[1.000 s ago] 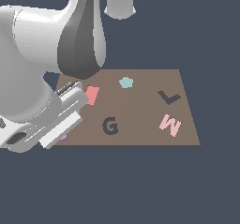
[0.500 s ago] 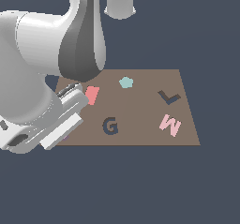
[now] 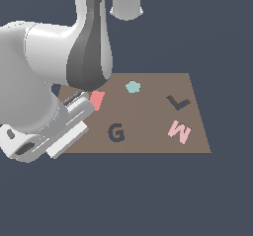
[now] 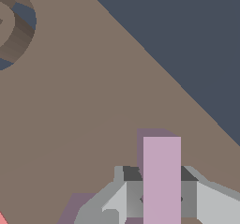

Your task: Insert a designated object into the corresponding slot on a board.

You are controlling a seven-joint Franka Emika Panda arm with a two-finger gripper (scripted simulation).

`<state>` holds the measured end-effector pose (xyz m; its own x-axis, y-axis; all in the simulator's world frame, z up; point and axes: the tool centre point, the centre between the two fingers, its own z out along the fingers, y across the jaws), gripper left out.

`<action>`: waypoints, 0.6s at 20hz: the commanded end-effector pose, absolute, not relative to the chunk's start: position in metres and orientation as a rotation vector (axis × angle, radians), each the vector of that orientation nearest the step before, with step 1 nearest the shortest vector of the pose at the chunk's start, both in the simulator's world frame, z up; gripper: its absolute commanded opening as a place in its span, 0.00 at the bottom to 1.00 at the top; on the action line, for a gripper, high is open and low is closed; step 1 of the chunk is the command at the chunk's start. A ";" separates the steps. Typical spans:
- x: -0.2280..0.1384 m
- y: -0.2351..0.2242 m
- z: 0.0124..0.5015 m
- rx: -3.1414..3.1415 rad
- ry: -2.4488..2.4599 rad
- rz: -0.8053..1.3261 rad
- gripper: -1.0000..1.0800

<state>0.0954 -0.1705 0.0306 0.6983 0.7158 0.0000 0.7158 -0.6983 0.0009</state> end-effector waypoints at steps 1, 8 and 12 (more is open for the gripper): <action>0.095 -0.170 0.030 2.894 1.221 0.000 0.00; 0.096 -0.170 0.033 2.894 1.221 0.001 0.00; 0.095 -0.170 0.033 2.894 1.223 -0.001 0.00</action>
